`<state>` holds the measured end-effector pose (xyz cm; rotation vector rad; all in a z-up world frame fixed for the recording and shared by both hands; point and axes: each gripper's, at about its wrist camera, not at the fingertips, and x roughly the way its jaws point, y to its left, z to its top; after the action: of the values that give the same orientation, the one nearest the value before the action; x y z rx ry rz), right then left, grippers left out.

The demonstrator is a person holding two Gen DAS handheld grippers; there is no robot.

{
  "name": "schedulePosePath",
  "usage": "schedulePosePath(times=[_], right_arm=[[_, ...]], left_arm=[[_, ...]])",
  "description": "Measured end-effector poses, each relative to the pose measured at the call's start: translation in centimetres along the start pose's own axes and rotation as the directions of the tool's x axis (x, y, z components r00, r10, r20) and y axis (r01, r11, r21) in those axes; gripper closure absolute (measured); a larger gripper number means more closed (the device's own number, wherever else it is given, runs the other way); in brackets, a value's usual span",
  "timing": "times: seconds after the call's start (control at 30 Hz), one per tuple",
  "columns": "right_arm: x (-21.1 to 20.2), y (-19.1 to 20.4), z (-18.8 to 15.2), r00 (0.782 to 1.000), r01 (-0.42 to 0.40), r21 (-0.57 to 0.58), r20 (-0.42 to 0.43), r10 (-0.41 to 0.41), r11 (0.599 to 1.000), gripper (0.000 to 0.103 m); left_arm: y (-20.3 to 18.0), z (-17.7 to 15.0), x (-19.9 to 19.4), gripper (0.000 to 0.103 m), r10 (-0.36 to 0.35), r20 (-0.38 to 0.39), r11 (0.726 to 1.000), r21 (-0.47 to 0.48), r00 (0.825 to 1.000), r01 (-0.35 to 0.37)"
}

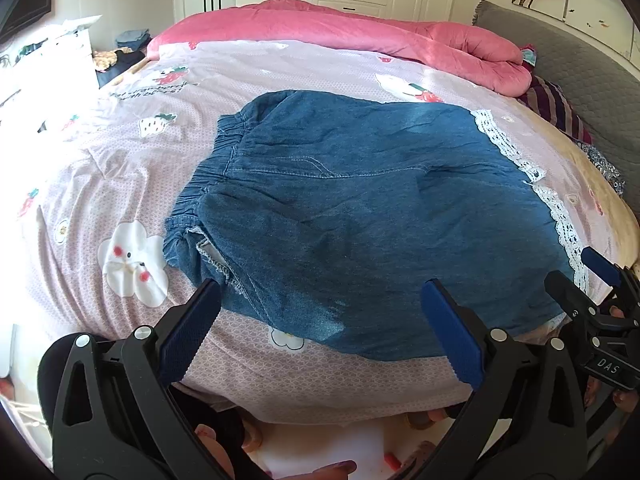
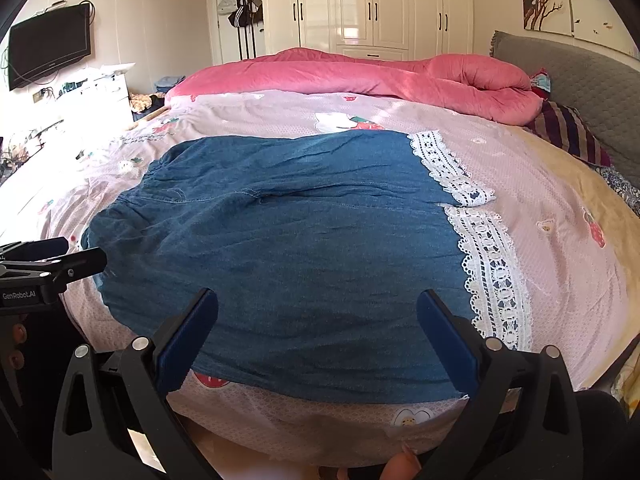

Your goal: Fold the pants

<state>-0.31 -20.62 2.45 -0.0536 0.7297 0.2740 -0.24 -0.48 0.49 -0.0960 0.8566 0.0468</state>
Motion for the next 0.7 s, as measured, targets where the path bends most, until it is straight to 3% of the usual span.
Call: schedulePosePath(times=[0.7], right_arm=[[0.06, 0.16, 0.09, 1.000, 0.002, -0.011, 0.003, -0.002, 1.000, 0.004]], left_arm=[[-0.04, 0.11, -0.10, 0.009, 0.006, 0.007, 1.000, 0.006, 1.000, -0.007]])
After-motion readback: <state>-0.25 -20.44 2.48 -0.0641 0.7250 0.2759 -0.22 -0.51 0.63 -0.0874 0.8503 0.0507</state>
